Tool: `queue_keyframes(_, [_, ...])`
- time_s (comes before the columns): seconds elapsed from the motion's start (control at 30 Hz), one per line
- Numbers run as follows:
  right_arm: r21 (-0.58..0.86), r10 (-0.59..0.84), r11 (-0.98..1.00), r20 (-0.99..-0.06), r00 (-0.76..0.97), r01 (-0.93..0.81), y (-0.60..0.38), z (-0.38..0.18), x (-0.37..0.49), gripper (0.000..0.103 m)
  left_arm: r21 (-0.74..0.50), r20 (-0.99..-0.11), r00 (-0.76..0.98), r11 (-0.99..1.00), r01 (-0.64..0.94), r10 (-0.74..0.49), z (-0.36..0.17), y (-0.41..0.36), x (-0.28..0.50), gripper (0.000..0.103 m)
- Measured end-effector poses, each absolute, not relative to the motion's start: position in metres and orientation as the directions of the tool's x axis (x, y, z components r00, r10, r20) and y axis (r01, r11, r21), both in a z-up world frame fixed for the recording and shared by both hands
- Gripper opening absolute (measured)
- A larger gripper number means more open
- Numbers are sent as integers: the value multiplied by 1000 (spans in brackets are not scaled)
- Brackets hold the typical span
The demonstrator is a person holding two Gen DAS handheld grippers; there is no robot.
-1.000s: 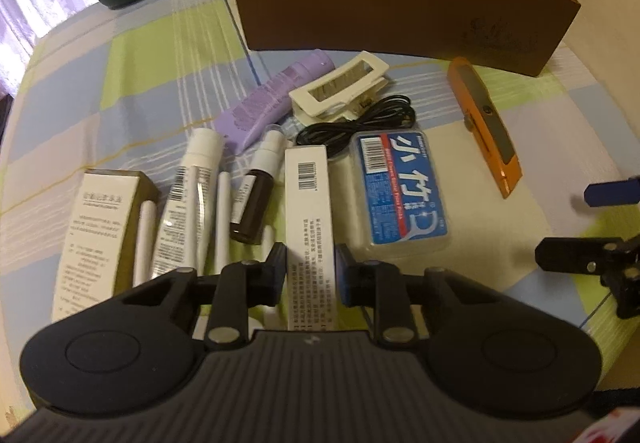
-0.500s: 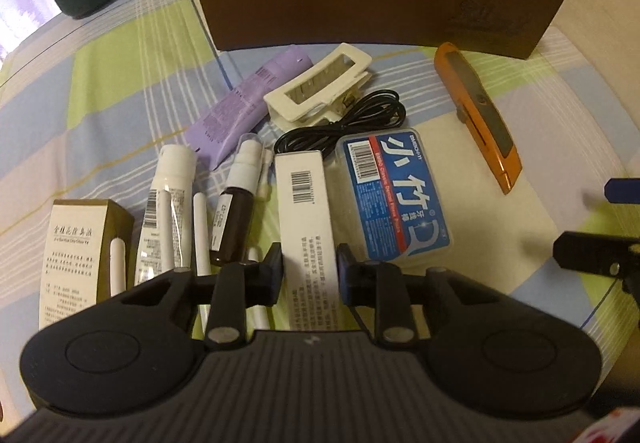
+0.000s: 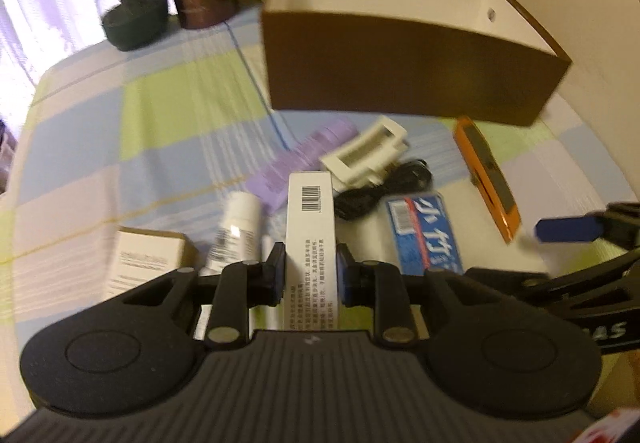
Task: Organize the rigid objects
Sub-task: 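Grasp the white medicine box with the left tool while the right tool grasps the blue toothpick case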
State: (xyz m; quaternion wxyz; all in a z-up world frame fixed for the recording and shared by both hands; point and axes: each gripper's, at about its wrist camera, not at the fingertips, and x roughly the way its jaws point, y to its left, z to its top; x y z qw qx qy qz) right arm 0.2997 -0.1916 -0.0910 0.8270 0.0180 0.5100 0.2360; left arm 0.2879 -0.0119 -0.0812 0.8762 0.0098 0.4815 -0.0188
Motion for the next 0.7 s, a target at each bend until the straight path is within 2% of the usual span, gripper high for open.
queue_keyframes(0.5, [213, 356, 890, -877, 321, -404, -130, -119, 327, 83, -7, -838, 544, 998, -62, 28, -77, 33, 291, 22])
queue_keyframes(0.7, [176, 317, 894, -899, 302, -413, -124, -129, 334, 74, -5, -842, 539, 999, -52, 23, -81, 31, 297, 21])
